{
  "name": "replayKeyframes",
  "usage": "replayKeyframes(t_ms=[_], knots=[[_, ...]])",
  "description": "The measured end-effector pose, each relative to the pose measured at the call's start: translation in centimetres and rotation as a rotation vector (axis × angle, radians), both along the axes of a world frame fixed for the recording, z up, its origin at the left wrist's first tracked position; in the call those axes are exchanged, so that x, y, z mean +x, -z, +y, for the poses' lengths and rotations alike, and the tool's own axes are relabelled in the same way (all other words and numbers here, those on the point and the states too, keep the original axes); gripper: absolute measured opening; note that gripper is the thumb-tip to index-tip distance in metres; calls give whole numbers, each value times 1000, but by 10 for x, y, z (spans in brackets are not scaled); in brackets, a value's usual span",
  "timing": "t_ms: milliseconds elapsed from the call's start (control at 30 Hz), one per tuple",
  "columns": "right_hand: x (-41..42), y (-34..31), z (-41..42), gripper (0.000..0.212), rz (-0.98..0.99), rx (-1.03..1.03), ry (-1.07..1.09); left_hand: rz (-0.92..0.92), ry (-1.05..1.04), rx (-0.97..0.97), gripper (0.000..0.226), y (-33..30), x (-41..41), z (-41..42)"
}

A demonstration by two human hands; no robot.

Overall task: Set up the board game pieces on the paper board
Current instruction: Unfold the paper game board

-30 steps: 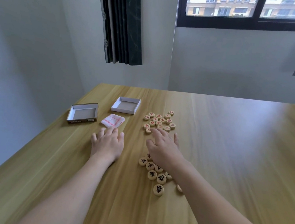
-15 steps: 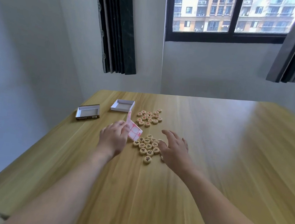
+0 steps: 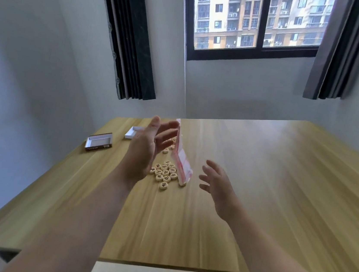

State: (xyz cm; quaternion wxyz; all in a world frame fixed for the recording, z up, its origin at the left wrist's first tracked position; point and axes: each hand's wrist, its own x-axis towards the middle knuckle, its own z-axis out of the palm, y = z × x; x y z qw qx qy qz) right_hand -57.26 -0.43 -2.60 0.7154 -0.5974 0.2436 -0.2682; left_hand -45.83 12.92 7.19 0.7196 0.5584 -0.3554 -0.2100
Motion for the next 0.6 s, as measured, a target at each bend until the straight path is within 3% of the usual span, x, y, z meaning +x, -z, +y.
replayKeyframes(t_ms=[67, 167, 333, 500, 600], knots=[[-10, 7, -3, 45, -66, 126, -10, 178, 74, -101, 55, 6, -12, -6], [-24, 25, -8, 29, -115, 248, -31, 373, 131, -195, 52, 29, -26, -13], [-38, 50, -12, 26, -172, 283, -16, 553, 24, -156, 41, 87, -30, -17], [-34, 55, -9, 9, -131, 66, 70, 585, -104, -151, 19, 142, -27, -16], [-32, 59, -7, 8, -153, 29, 91, 463, -109, -94, 17, 154, -20, -19]])
